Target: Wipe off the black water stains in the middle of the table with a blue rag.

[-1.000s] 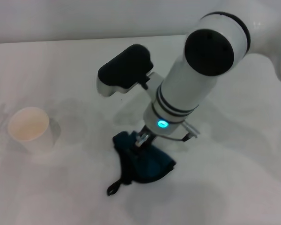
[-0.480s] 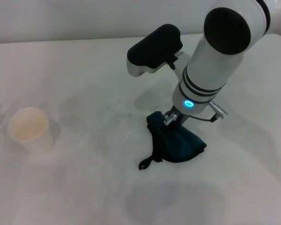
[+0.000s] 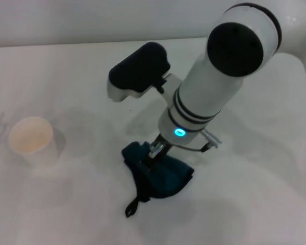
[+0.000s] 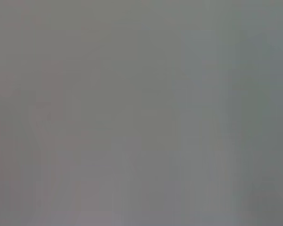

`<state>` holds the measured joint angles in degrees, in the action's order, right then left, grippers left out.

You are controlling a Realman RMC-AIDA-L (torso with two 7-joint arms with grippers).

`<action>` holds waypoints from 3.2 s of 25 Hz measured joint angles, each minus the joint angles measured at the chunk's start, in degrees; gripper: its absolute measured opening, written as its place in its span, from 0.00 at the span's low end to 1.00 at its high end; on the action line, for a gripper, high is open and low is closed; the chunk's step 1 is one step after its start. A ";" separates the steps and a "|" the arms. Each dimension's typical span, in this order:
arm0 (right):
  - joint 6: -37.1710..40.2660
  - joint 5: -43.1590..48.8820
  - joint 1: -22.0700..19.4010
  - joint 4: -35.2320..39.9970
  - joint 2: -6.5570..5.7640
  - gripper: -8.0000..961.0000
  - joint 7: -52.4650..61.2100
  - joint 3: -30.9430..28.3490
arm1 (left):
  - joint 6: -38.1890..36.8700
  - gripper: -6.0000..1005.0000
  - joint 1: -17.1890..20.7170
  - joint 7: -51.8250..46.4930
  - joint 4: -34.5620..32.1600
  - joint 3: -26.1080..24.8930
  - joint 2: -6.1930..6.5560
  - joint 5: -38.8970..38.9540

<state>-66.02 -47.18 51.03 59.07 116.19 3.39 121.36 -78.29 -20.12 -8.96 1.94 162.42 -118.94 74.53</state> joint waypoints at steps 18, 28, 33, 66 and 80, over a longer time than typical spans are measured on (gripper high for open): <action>-2.83 5.84 -1.20 0.25 -0.33 0.10 0.24 -4.02 | 0.47 0.87 0.45 0.00 0.23 -0.08 -0.05 -0.02; -12.92 21.06 -7.54 3.89 -0.73 0.12 -2.18 -19.01 | 0.51 0.87 0.42 0.06 0.35 -0.18 0.03 0.12; -15.56 26.10 -9.97 5.50 -0.81 0.12 -4.68 -26.06 | 0.51 0.87 0.20 0.09 0.35 -0.18 0.03 0.12; -14.21 27.85 -12.24 4.74 -0.87 0.26 -10.00 -33.47 | 0.43 0.87 -0.38 0.09 -0.09 -0.18 -0.06 0.09; -4.24 12.58 -21.57 7.56 -1.05 0.32 -36.14 -62.68 | 0.51 0.87 -0.66 0.09 -0.09 -0.18 -0.06 0.09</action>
<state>-70.26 -34.60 29.45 66.63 115.14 -32.75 58.68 -77.78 -20.78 -8.87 1.84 162.25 -119.00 74.62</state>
